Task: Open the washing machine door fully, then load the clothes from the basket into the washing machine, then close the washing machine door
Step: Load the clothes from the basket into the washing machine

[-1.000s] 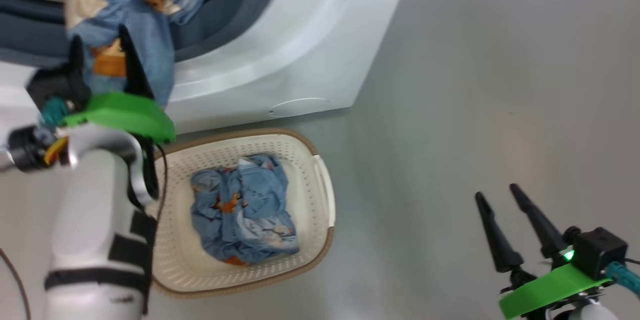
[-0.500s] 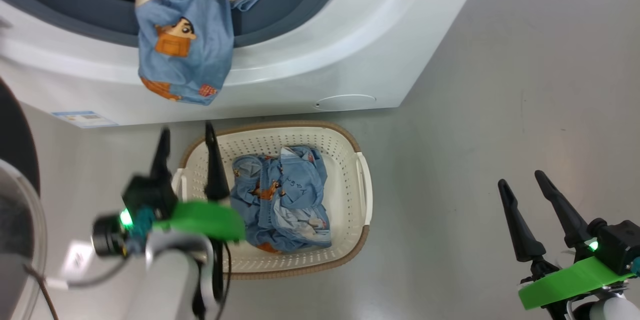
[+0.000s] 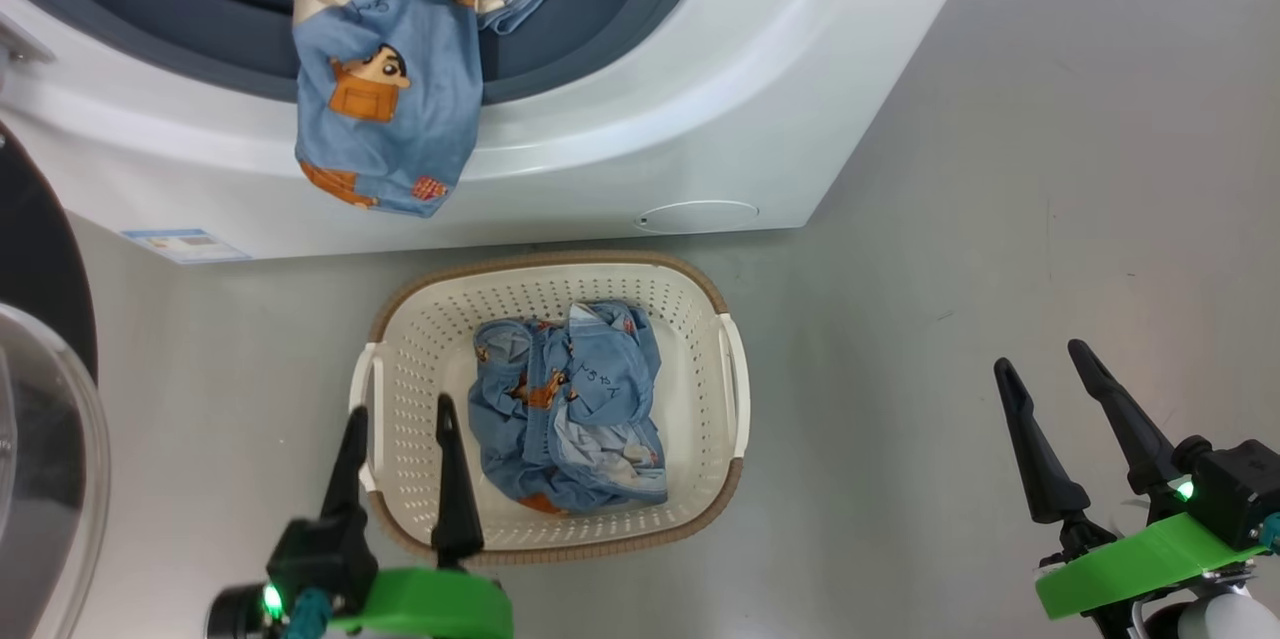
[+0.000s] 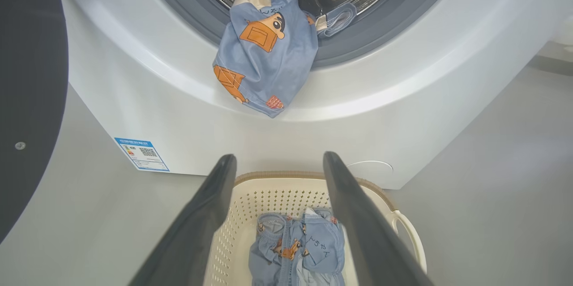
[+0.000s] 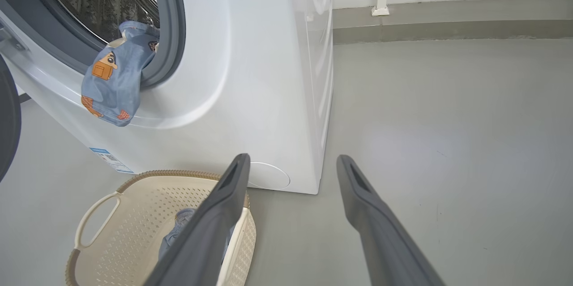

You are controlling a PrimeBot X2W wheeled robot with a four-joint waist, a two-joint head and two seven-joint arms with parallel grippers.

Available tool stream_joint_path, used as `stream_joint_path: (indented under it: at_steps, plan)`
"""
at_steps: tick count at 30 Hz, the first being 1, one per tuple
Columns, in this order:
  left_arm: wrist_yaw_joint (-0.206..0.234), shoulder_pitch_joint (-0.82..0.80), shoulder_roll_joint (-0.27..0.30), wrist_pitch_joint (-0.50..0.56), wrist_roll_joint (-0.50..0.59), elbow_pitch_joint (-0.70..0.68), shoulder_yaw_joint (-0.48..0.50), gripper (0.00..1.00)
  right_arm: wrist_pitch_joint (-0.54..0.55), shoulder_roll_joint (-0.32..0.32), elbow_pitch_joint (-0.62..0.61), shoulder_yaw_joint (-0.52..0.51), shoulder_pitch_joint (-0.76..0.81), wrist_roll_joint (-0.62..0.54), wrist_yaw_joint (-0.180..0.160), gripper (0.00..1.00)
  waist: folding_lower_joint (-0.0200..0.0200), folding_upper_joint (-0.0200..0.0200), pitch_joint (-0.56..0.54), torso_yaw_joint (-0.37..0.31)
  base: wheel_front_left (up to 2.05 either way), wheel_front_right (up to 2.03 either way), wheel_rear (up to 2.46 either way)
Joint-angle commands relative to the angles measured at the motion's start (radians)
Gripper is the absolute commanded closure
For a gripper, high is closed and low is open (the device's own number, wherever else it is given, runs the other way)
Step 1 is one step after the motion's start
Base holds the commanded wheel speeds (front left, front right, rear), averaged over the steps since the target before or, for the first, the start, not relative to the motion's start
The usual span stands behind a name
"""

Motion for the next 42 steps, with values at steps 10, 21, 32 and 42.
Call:
stream_joint_path:
  at_steps: [10,21,32,42]
  plan:
    - [0.029,0.12,0.028,0.0,-0.001,-0.123,0.033,0.0,-0.007,-0.007,-0.024,0.007,0.027,-0.003,0.002,0.0,0.0,0.0,0.0,-0.012,0.0,0.0,0.0]
    - [0.015,-0.063,0.055,0.012,-0.028,-0.017,0.098,0.0,-0.007,0.003,-0.02,0.036,-0.021,0.007,0.002,0.0,0.0,0.0,0.051,-0.089,0.0,0.0,0.0]
    - [-0.024,-0.344,0.152,0.072,-0.052,0.22,0.177,0.0,-0.007,0.03,-0.001,0.063,-0.056,0.023,0.002,0.0,0.0,0.0,0.103,-0.203,0.0,0.0,0.0]
    - [-0.062,-0.492,0.229,0.083,-0.075,0.4,0.222,0.0,-0.007,0.038,0.009,0.074,-0.082,0.032,0.002,0.0,0.0,0.0,0.144,-0.27,0.0,0.0,0.0]
